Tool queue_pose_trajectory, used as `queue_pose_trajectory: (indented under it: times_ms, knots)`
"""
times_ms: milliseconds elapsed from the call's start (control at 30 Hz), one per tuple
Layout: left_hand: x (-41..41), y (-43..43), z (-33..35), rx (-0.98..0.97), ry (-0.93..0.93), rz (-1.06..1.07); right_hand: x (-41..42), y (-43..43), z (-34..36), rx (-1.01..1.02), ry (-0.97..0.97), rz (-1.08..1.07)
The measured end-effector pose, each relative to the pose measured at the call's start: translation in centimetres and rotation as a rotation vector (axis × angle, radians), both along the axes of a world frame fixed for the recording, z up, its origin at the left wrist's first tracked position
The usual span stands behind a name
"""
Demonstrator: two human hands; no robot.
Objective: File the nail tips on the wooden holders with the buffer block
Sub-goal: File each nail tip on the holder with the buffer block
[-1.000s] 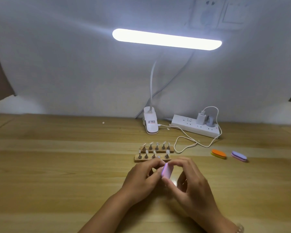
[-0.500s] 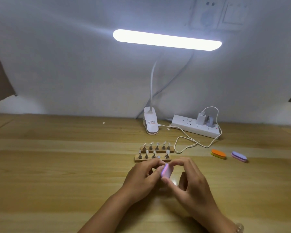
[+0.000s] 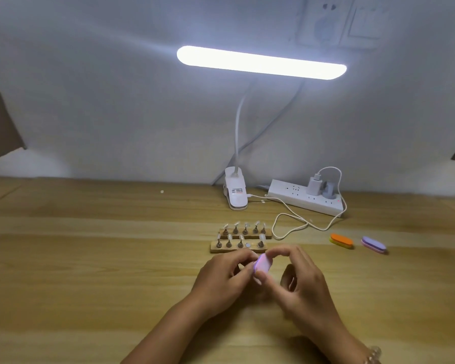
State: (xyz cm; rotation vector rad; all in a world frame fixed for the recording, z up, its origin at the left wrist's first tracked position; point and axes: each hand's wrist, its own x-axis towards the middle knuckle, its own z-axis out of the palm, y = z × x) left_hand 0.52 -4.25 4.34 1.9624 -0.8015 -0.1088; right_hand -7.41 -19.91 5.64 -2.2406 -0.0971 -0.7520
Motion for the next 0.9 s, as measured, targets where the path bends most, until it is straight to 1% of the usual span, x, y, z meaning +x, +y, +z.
queue_pose_trajectory:
  times_ms: [67,167,200,233,333,367,400,500,533,633,700,767,833,900]
  knots:
    - [0.0,-0.1,0.0,-0.006,0.003,0.004,0.3,-0.5,0.1,0.067,0.016,-0.061]
    - [0.1,0.0,-0.1,-0.064,0.021,0.003,-0.1,0.0,-0.1,-0.004,0.01,-0.009]
    - [0.1,0.0,0.0,-0.085,0.029,0.005,-0.2,0.1,-0.2,0.003,0.012,0.004]
    - [0.0,0.0,0.0,-0.102,0.039,0.009,-0.2,0.0,-0.2,0.037,0.018,-0.007]
    - [0.0,-0.2,0.0,-0.131,0.071,0.014,0.4,-1.1,-0.2,0.183,0.038,-0.151]
    - [0.0,-0.2,-0.1,-0.135,0.075,0.014,0.5,-1.3,-0.3,0.205,0.04,-0.165]
    - [0.0,-0.1,-0.2,-0.133,0.076,0.012,0.3,-1.1,-0.2,0.187,0.036,-0.148]
    - [0.2,-0.1,-0.3,-0.1,0.058,-0.003,-0.3,0.1,-0.1,0.04,0.031,-0.006]
    - [0.2,-0.1,-0.3,-0.093,0.054,-0.006,-0.2,0.1,-0.1,0.034,0.043,-0.001]
    - [0.3,0.0,-0.4,-0.079,0.037,0.002,0.2,-0.4,0.0,0.1,0.051,-0.064]
    - [0.3,0.1,-0.4,-0.082,0.036,-0.003,-0.1,-0.2,0.0,0.022,0.025,-0.016]
    - [0.2,0.0,-0.3,-0.084,0.042,0.003,-0.2,0.0,0.0,0.031,0.033,0.018]
    - [0.2,0.0,-0.2,-0.079,0.044,0.019,0.2,-0.4,0.1,0.1,0.049,-0.043]
    - [0.1,0.0,-0.3,-0.075,0.041,0.013,0.2,-0.4,0.0,0.061,0.036,-0.057]
